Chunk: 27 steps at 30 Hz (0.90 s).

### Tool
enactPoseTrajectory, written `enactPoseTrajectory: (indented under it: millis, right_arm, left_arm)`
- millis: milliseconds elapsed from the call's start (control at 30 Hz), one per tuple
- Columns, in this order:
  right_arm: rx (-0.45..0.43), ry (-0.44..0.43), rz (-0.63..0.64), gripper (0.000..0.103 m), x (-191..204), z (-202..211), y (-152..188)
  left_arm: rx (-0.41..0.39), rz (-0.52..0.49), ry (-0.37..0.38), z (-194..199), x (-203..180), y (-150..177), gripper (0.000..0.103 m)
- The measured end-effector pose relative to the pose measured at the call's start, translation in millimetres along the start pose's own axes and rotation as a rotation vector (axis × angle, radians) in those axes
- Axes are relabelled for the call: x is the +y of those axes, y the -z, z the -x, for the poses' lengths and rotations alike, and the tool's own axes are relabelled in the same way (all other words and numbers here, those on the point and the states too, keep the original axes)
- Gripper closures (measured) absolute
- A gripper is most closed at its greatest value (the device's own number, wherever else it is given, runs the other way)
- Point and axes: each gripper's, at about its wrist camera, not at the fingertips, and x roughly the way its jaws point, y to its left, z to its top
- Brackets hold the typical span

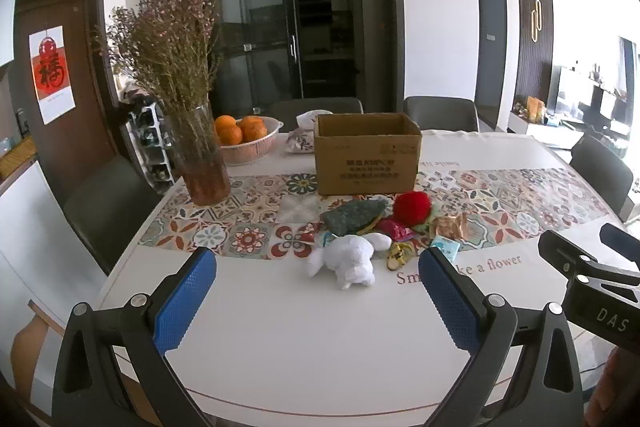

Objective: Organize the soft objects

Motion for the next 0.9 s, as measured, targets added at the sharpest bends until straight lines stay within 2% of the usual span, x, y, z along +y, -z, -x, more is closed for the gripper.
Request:
enactPoseTrajectory:
  millis: [900]
  right_arm:
    - [-0.008, -0.008, 0.003, 0.001, -5.4, -1.9, -5.1]
  left_arm:
    - [0.009, 0.007, 0.021, -3.6, -5.1, -2.6, 0.000]
